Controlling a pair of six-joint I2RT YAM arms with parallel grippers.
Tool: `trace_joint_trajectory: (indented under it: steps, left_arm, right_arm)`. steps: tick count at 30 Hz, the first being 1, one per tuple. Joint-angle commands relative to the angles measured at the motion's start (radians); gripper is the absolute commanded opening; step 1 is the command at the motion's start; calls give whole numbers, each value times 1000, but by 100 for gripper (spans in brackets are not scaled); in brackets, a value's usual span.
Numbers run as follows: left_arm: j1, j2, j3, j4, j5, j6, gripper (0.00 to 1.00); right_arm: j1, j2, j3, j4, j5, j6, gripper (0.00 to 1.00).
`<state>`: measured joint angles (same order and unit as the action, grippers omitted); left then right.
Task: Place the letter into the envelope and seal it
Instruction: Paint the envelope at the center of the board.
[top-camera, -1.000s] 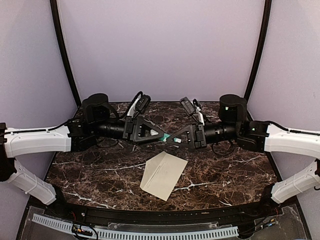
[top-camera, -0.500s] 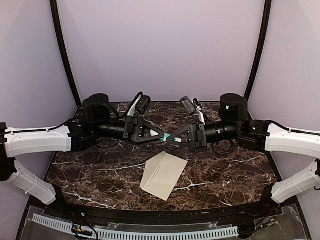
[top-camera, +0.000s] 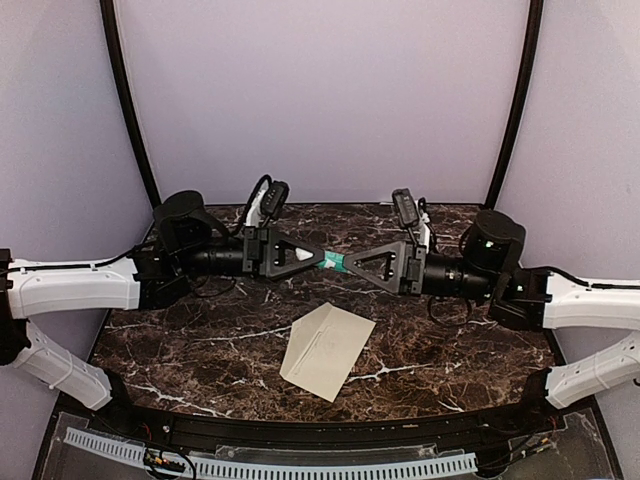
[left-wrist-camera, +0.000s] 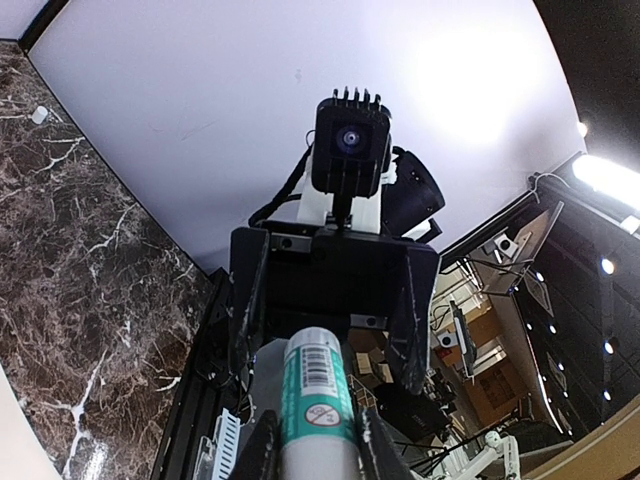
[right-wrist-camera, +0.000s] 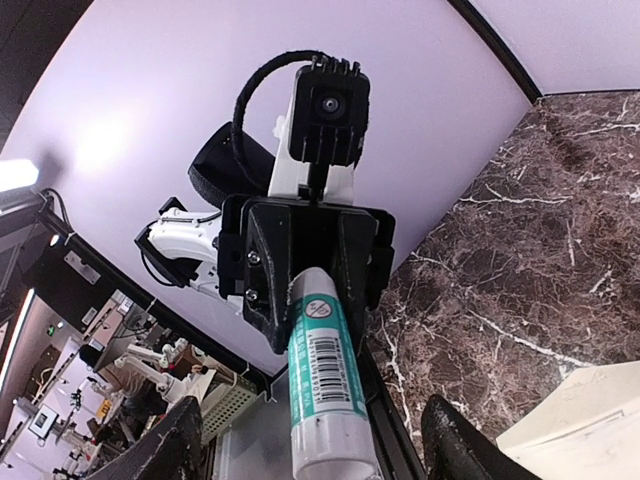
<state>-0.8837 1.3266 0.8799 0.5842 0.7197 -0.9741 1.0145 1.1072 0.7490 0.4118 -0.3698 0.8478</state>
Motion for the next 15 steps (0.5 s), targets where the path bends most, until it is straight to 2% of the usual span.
trace_joint_trajectory:
  steps: [1,3,6,15]
  left_arm:
    - [-1,-30,-15,88,-10,-20,0]
    - [-1,-33,-24,94,-5,-26,0]
    - [-1,-46,-43,88,-5,-27,0]
    - [-1,-58,-49,58,12,-21,0]
  right_arm:
    - [35,33,12,108,67,48,71]
    - [46,51,24,111,66,48,65]
    - [51,79,44,121,43,49,47]
    - [56,128,66,166,29,63,38]
